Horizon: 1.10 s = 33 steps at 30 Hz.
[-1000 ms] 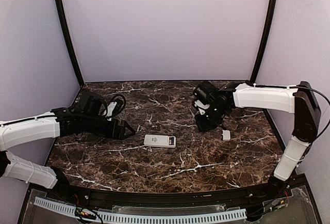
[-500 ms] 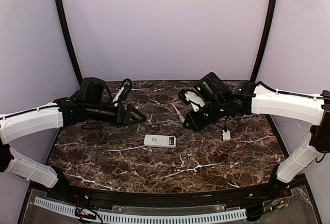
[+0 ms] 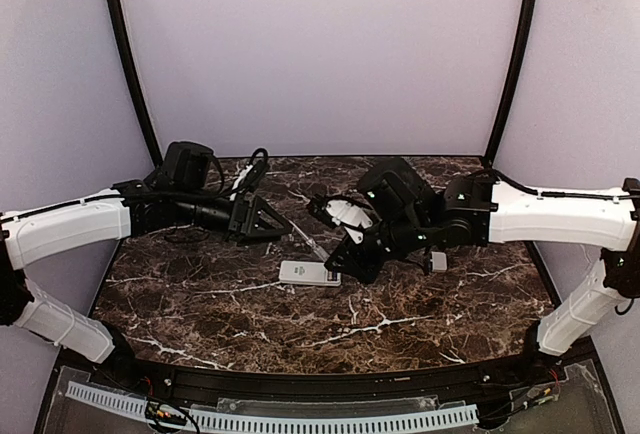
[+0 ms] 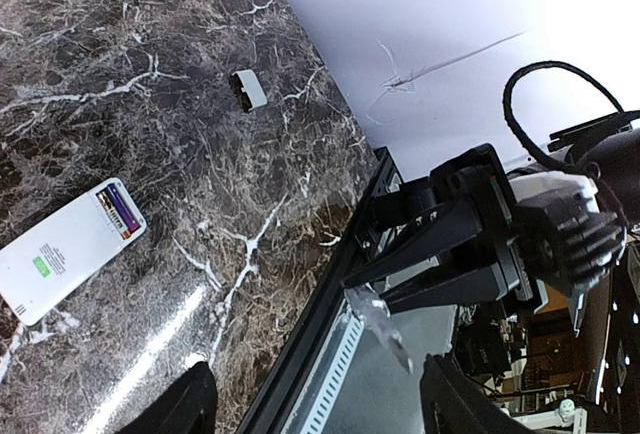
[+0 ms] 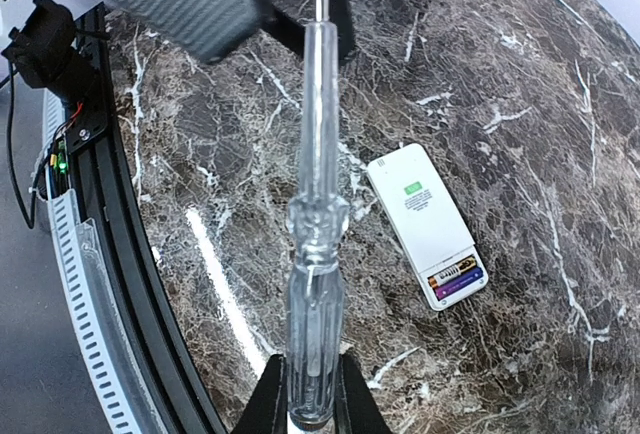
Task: Unload the batteries from the remote control
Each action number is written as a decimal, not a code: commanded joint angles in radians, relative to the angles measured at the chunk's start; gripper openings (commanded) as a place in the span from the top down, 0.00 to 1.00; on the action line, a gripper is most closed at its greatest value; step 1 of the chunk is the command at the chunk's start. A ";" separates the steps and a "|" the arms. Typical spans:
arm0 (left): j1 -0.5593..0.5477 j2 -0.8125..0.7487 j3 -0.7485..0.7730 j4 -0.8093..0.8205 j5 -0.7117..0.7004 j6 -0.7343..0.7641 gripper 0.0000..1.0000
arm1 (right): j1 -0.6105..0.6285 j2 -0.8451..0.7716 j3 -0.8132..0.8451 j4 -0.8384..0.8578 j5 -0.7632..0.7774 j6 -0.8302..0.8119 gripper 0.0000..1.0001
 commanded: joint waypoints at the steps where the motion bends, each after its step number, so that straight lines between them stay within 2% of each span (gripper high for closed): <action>1: 0.003 0.001 0.007 -0.018 0.068 -0.010 0.31 | 0.044 0.020 0.033 0.033 -0.005 -0.070 1.00; 8: -0.015 0.006 -0.008 -0.017 0.102 -0.006 0.42 | 0.070 0.063 0.066 0.027 -0.003 -0.083 1.00; 13: -0.026 0.008 -0.021 -0.015 0.109 -0.005 0.53 | 0.074 0.073 0.076 0.020 -0.002 -0.087 1.00; 18: -0.030 0.006 -0.022 -0.014 0.124 -0.002 0.57 | 0.074 0.075 0.080 0.018 -0.003 -0.090 1.00; 24: -0.033 0.018 -0.022 -0.014 0.139 -0.001 0.70 | 0.075 0.081 0.086 0.013 -0.001 -0.093 1.00; 31: -0.035 0.030 -0.025 -0.018 0.153 0.006 0.78 | 0.073 0.086 0.090 0.008 0.010 -0.091 1.00; 33: -0.036 0.034 -0.028 -0.017 0.154 0.006 0.85 | 0.074 0.087 0.091 0.006 0.013 -0.090 1.00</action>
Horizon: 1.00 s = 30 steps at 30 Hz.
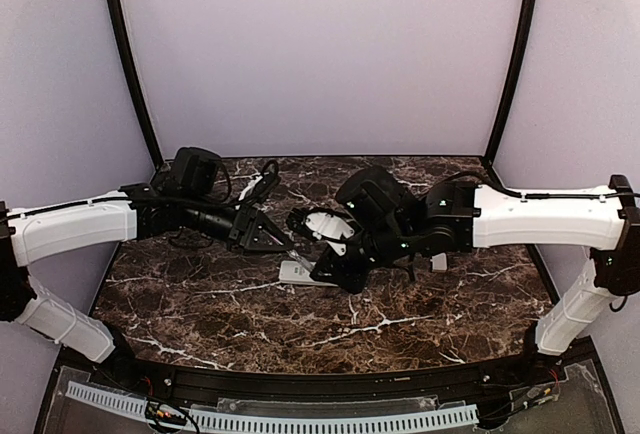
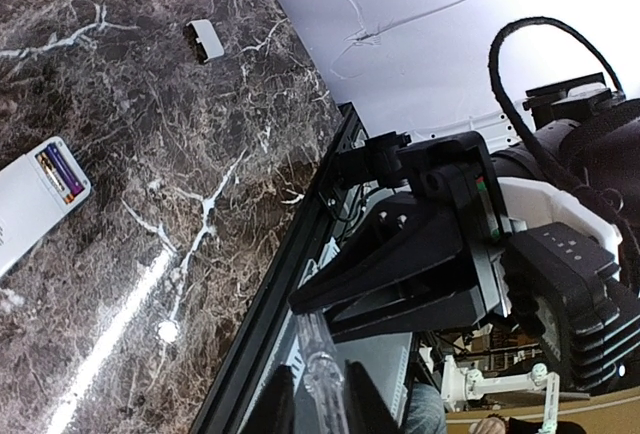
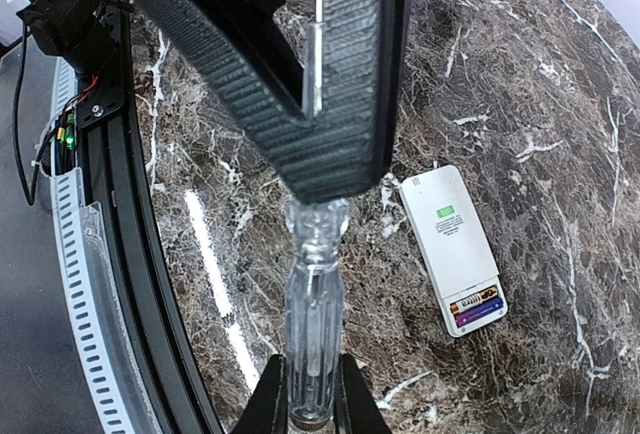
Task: Unload the batteries from the remote control
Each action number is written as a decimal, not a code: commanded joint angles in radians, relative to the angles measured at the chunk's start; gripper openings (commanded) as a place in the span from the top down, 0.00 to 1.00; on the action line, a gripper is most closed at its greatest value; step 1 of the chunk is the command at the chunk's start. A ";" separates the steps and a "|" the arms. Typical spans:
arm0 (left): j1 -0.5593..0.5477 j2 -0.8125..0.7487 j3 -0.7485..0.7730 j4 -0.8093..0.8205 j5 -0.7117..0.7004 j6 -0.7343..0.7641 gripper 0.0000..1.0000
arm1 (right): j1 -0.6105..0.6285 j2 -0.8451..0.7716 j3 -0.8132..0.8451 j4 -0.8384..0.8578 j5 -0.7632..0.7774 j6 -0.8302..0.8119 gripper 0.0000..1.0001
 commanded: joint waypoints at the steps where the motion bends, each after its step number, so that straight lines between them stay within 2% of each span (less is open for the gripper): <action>1: -0.005 0.007 -0.020 -0.017 0.024 0.011 0.92 | 0.009 0.012 0.032 0.005 0.013 -0.008 1.00; 3: -0.005 0.009 -0.017 -0.015 0.023 0.008 0.99 | 0.010 0.014 0.032 0.002 0.023 -0.002 1.00; 9: -0.005 -0.005 -0.020 0.018 -0.013 -0.012 1.00 | 0.009 0.000 0.007 0.015 0.097 0.062 0.98; 13: -0.005 -0.008 -0.016 0.034 -0.033 -0.025 1.00 | -0.005 -0.036 -0.033 0.057 0.112 0.118 0.52; 16: -0.004 -0.006 -0.012 0.069 -0.034 -0.046 1.00 | -0.028 -0.076 -0.067 0.099 0.098 0.176 0.28; 18: -0.004 -0.005 -0.010 0.094 -0.034 -0.061 1.00 | -0.053 -0.109 -0.095 0.140 0.064 0.218 0.18; 23: -0.003 -0.004 0.004 0.164 -0.033 -0.095 1.00 | -0.124 -0.222 -0.221 0.348 -0.078 0.372 0.07; 30: -0.004 0.015 0.005 0.284 -0.031 -0.184 1.00 | -0.203 -0.332 -0.401 0.687 -0.224 0.641 0.07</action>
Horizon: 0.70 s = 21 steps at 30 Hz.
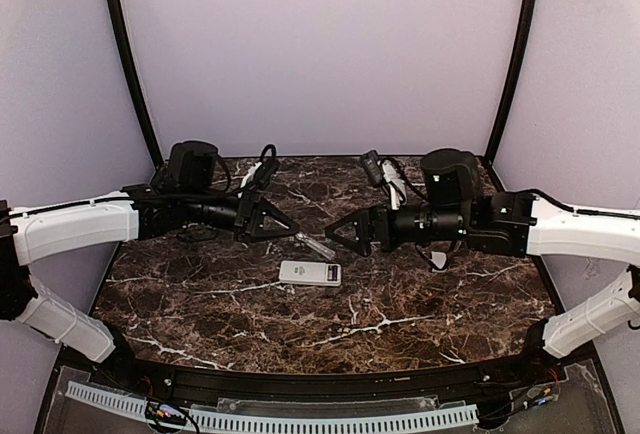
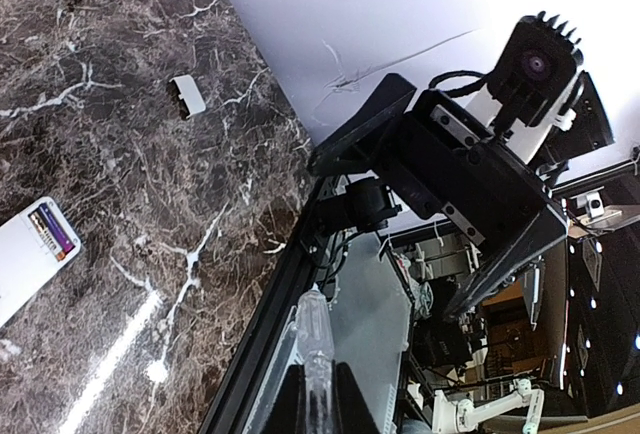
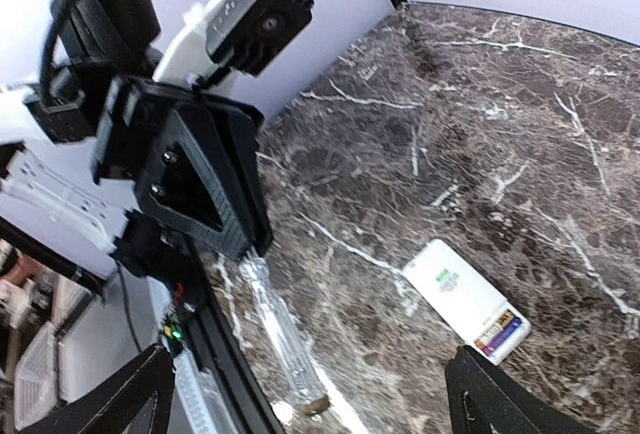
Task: Unload the batteries from the remote control
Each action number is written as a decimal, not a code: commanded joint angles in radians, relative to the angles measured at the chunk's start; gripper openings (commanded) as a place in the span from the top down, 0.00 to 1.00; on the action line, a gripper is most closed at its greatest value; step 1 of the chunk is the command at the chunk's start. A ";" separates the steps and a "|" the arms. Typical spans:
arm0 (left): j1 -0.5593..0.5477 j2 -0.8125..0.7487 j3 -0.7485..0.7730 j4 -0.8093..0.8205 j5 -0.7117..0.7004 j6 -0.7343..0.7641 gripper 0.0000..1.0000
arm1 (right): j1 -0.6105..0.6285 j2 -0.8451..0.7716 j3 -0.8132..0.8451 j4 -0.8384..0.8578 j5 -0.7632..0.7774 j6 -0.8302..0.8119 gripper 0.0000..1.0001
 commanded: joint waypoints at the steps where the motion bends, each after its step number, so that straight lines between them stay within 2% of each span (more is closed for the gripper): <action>1: -0.004 0.007 0.010 0.140 0.002 -0.076 1.00 | -0.033 -0.040 -0.103 0.321 -0.131 0.237 0.07; 10: -0.004 0.040 0.009 0.303 0.005 -0.195 1.00 | -0.091 -0.038 -0.268 0.676 -0.191 0.477 0.09; 15: -0.004 0.047 0.004 0.345 0.013 -0.231 1.00 | -0.093 0.006 -0.259 0.751 -0.219 0.519 0.16; 21: -0.003 0.061 -0.028 0.475 0.008 -0.319 1.00 | -0.093 0.055 -0.254 0.846 -0.232 0.566 0.25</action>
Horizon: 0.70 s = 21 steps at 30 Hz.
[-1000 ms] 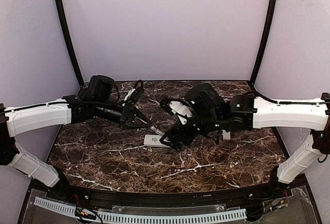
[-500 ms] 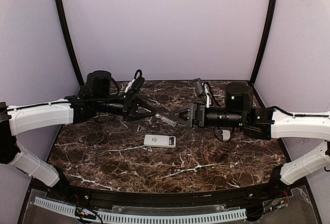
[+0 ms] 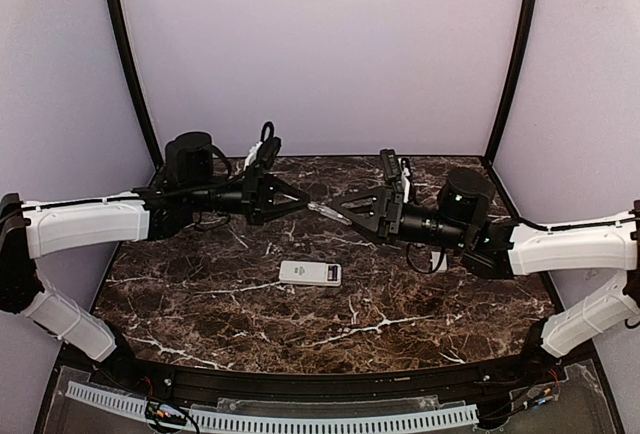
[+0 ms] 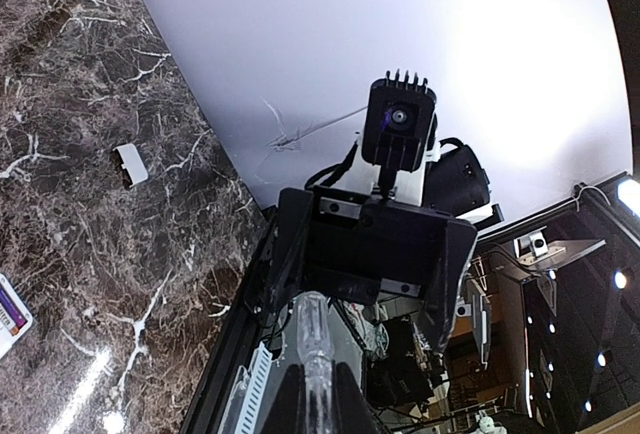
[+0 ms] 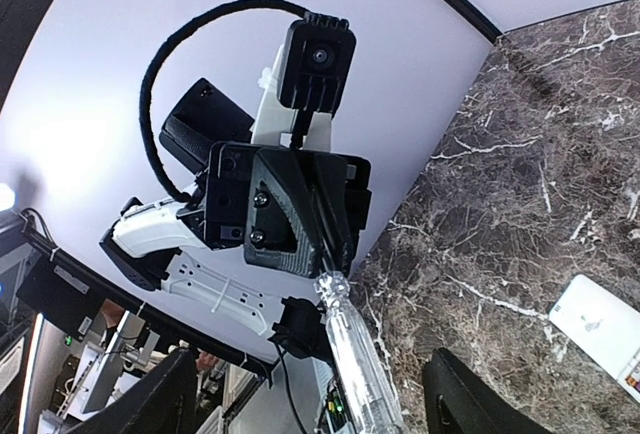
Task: Unload the batteries from the remote control
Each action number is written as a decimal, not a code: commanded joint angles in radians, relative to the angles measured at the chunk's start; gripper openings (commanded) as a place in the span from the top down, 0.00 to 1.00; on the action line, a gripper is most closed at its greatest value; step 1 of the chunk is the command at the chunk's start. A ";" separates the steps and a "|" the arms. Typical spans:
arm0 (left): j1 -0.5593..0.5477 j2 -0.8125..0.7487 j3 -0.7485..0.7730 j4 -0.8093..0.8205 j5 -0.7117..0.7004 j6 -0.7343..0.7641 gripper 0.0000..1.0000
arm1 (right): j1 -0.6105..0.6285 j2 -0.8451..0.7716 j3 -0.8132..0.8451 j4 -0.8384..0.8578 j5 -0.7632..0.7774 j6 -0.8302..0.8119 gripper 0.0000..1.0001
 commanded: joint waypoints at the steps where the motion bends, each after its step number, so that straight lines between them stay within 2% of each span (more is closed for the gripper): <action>1: -0.004 0.005 -0.034 0.151 0.008 -0.081 1.00 | -0.005 0.036 0.012 0.138 -0.026 0.058 0.26; 13: -0.003 0.037 -0.064 0.222 0.001 -0.123 1.00 | -0.006 0.084 0.035 0.159 -0.030 0.064 0.49; 21: -0.005 0.045 -0.070 0.224 -0.009 -0.130 1.00 | -0.007 0.120 0.076 0.163 -0.028 0.063 0.57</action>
